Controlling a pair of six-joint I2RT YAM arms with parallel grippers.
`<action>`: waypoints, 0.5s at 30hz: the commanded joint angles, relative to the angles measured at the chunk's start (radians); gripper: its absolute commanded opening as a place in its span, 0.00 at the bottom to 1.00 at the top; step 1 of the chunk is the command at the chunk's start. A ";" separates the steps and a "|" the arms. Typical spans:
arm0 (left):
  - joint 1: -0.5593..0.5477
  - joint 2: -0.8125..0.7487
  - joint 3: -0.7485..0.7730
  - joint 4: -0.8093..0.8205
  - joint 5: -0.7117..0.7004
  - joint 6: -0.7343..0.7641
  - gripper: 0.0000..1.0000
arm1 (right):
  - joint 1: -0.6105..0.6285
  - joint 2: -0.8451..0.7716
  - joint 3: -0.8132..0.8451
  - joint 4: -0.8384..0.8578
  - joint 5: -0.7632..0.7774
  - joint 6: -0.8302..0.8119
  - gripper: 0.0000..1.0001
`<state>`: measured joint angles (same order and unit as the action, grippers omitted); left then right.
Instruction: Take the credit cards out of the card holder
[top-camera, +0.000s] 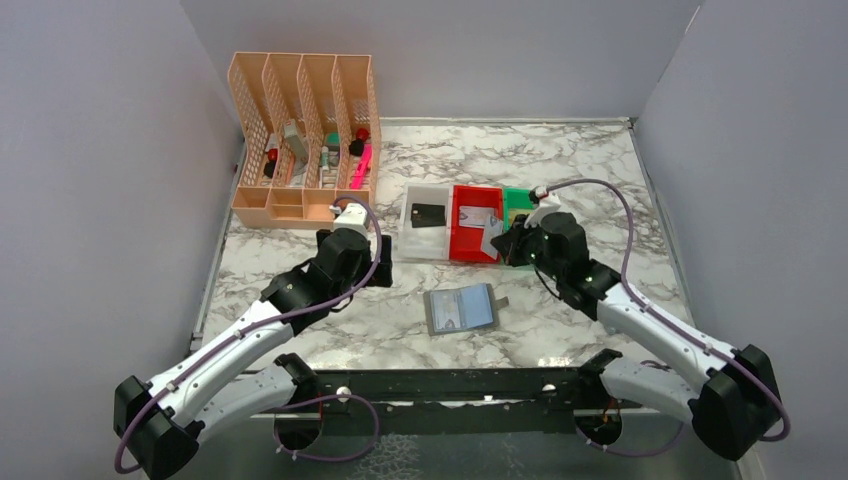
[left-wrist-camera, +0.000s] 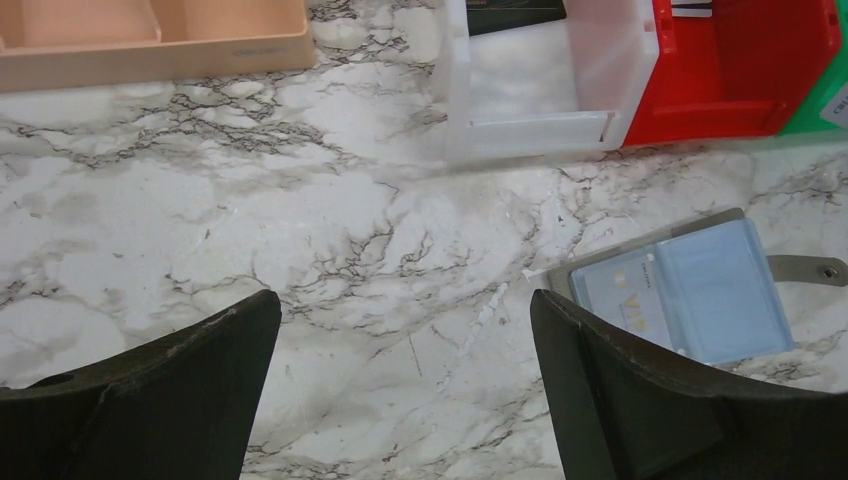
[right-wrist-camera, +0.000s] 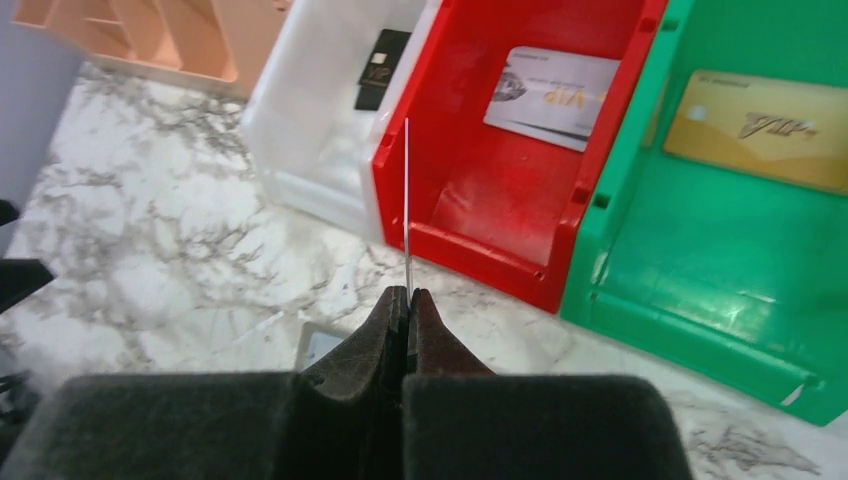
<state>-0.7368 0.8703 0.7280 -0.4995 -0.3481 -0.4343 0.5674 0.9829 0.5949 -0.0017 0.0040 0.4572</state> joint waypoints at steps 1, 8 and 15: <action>0.001 0.004 0.002 0.005 -0.056 0.061 0.99 | -0.004 0.129 0.081 0.011 0.138 -0.141 0.02; 0.001 0.029 0.017 -0.012 -0.046 0.081 0.99 | -0.004 0.339 0.265 0.027 0.153 -0.360 0.01; 0.001 0.012 0.024 -0.029 -0.088 0.076 0.99 | -0.004 0.466 0.337 0.084 0.176 -0.607 0.01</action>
<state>-0.7368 0.9016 0.7280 -0.5163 -0.3790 -0.3717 0.5674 1.3937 0.8780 0.0399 0.1307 0.0414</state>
